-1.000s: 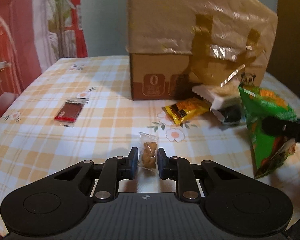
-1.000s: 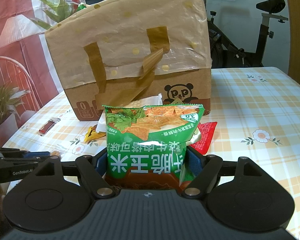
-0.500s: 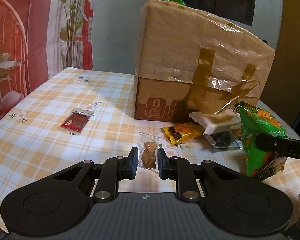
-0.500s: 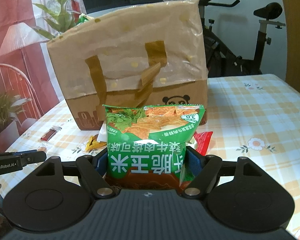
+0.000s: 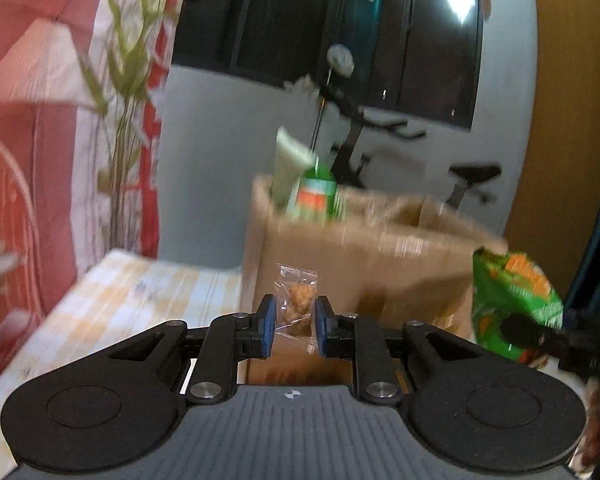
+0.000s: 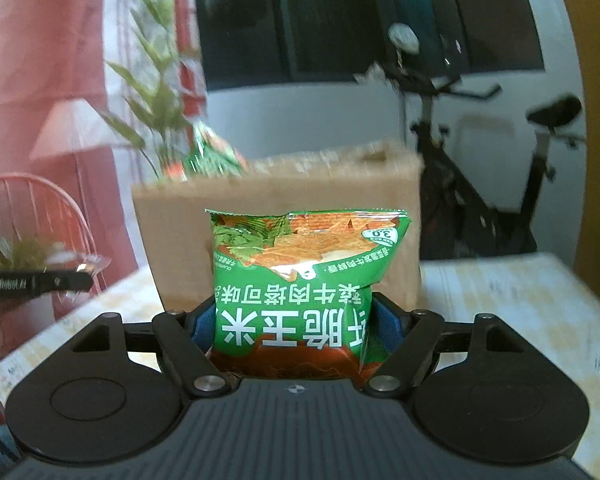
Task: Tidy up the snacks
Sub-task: 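Carry the clear snack packet and corn chip bag over the box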
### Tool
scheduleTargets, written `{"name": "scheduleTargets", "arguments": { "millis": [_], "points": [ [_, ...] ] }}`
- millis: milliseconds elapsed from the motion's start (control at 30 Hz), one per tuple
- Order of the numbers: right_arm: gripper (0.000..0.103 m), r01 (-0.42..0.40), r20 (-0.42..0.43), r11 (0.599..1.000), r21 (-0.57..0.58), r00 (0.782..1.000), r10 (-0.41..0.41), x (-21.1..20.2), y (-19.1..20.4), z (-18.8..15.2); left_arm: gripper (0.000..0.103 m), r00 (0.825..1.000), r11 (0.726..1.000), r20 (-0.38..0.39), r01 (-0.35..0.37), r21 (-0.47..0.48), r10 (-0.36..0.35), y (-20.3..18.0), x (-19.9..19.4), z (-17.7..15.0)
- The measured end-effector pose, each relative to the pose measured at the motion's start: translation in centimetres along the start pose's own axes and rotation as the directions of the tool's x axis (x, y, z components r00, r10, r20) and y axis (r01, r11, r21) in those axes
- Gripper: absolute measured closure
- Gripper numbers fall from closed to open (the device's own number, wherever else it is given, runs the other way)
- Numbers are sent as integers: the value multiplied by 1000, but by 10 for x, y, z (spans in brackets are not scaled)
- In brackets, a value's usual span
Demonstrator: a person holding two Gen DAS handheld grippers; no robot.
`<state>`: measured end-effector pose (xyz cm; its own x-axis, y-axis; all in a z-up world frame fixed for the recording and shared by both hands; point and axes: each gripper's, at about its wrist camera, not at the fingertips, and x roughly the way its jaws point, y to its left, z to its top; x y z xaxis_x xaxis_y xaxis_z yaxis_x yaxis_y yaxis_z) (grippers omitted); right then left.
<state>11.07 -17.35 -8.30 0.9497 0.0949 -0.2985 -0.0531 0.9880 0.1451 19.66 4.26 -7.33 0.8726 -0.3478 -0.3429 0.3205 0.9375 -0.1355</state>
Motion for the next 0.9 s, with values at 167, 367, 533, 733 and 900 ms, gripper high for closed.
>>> {"name": "scheduleTargets", "arguments": {
  "millis": [167, 367, 533, 733, 900],
  "points": [
    [25, -68, 61, 997, -32, 996, 70, 3, 3, 47, 81, 999, 1000, 35, 29, 4, -29, -12, 24, 45],
    [25, -89, 110, 994, -57, 989, 95, 30, -2, 100, 81, 998, 996, 55, 25, 81, -29, -33, 69, 94],
    [25, -53, 115, 995, -90, 991, 63, 64, -7, 125, 81, 999, 998, 6, 33, 55, -34, -36, 120, 120],
    [25, -27, 79, 996, -81, 996, 33, 97, -22, 137, 81, 997, 998, -78, 3, 68, 2, -33, 172, 124],
    [25, -3, 31, 999, -52, 1000, 5, 121, -35, 137, 81, 974, 998, -224, -10, 65, 25, -25, 205, 115]
  ]
}}
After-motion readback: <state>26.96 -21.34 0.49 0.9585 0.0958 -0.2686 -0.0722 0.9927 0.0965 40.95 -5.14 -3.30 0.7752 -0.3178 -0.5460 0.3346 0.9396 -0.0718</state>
